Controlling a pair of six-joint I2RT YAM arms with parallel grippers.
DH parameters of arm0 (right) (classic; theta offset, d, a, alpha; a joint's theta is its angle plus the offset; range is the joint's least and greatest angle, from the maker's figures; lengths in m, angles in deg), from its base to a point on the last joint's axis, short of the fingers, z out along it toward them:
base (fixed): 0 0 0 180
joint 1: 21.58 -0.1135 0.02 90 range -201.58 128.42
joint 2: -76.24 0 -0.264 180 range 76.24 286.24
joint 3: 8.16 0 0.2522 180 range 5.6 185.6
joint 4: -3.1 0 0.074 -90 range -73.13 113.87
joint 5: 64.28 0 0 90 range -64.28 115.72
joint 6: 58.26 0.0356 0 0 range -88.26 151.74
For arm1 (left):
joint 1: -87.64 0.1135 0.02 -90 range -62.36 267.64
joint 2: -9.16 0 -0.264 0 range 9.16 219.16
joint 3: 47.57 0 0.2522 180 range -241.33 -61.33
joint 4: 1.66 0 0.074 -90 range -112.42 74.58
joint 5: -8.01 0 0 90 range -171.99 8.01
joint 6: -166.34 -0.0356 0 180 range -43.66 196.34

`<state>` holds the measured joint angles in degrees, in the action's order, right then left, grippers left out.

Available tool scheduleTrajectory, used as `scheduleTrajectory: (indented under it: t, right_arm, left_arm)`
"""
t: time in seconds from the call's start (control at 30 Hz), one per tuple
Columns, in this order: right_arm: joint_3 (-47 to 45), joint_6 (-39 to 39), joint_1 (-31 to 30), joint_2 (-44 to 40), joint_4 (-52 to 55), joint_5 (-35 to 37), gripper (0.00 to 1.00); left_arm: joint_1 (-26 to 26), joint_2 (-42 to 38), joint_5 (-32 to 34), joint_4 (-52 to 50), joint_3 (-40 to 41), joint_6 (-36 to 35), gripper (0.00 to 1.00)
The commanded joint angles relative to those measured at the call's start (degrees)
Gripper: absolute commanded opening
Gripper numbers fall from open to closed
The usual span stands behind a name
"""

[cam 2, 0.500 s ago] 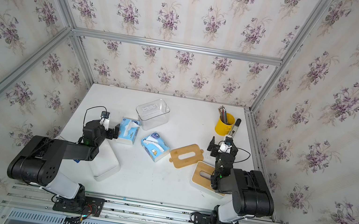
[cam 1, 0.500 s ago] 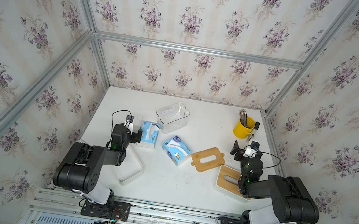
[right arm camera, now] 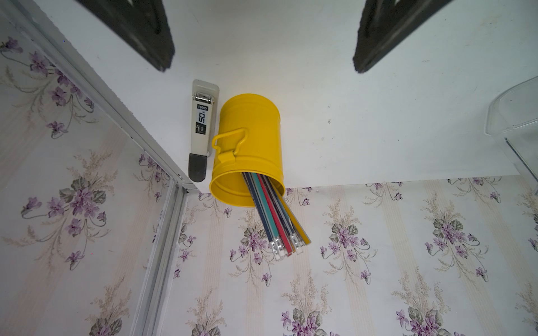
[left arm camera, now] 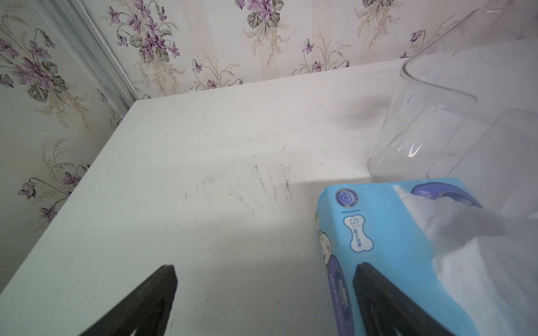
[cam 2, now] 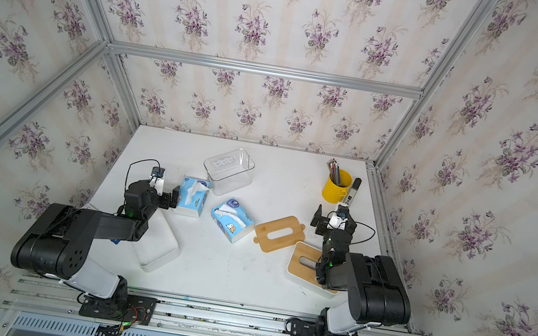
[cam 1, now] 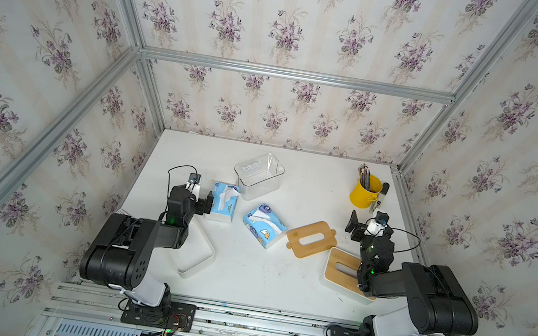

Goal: Put the tissue paper into the tissue box
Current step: Move the tissue box to the center of the board.

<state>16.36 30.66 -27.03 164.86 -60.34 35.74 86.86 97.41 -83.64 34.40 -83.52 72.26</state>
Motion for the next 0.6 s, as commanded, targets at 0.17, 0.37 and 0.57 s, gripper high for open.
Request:
scheduleTrajectory:
  t: [0.17,0.37,0.57]
  right_arm:
    - [0.5,1.4,0.0,0.0,-0.5,2.7,1.00]
    - [-0.5,2.9,-0.3,-8.0,4.9,8.9,1.00]
    - [5.5,10.3,-0.3,-27.1,28.6,11.4,1.00]
  left_arm:
    - [0.1,0.1,0.8,0.4,-0.6,-0.1,0.99]
    - [0.1,-7.9,10.3,-8.8,-2.3,3.9,0.99]
    - [0.5,-22.3,16.5,-22.0,-3.8,14.2,0.99]
